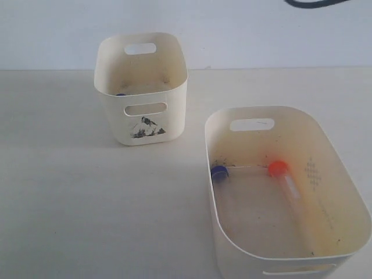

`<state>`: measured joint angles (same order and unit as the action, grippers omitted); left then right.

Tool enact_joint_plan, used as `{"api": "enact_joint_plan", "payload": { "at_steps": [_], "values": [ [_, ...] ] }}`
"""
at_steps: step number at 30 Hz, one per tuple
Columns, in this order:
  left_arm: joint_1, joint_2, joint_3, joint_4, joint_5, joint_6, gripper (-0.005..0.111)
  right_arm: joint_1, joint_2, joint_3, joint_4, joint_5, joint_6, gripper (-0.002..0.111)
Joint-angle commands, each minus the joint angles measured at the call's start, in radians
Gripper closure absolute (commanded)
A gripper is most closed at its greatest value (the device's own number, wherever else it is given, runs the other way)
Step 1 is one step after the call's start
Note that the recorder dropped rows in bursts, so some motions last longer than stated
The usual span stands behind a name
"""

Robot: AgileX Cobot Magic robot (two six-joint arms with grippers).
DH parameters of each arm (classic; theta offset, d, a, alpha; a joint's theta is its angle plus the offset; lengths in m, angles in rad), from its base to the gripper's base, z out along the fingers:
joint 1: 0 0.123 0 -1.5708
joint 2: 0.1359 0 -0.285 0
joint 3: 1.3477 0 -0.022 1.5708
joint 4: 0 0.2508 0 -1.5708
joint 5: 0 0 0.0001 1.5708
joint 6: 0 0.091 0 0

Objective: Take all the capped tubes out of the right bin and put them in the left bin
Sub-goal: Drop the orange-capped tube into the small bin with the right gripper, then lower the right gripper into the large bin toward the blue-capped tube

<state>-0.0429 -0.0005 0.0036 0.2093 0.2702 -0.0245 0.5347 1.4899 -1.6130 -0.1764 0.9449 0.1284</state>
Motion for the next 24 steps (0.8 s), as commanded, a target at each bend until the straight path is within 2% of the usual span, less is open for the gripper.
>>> {"api": "enact_joint_plan", "payload": {
  "at_steps": [1,2,6,17,24],
  "values": [
    [-0.001,0.0,-0.004,-0.004,-0.009,-0.013,0.102,-0.001,-0.06,-0.003,-0.073,0.226,0.09,0.109],
    [-0.001,0.0,-0.004,-0.004,-0.009,-0.013,0.102,-0.001,-0.062,-0.003,-0.085,0.276,0.097,0.109],
    [-0.001,0.0,-0.004,-0.004,-0.009,-0.013,0.102,-0.003,-0.062,0.045,-0.051,0.276,0.097,0.109],
    [-0.001,0.0,-0.004,-0.004,-0.009,-0.013,0.102,-0.003,-0.058,0.337,-0.007,0.276,0.205,0.109],
    [-0.001,0.0,-0.004,-0.004,-0.009,-0.013,0.102,-0.007,-0.058,0.485,0.123,0.149,0.205,0.109]
  ]
}}
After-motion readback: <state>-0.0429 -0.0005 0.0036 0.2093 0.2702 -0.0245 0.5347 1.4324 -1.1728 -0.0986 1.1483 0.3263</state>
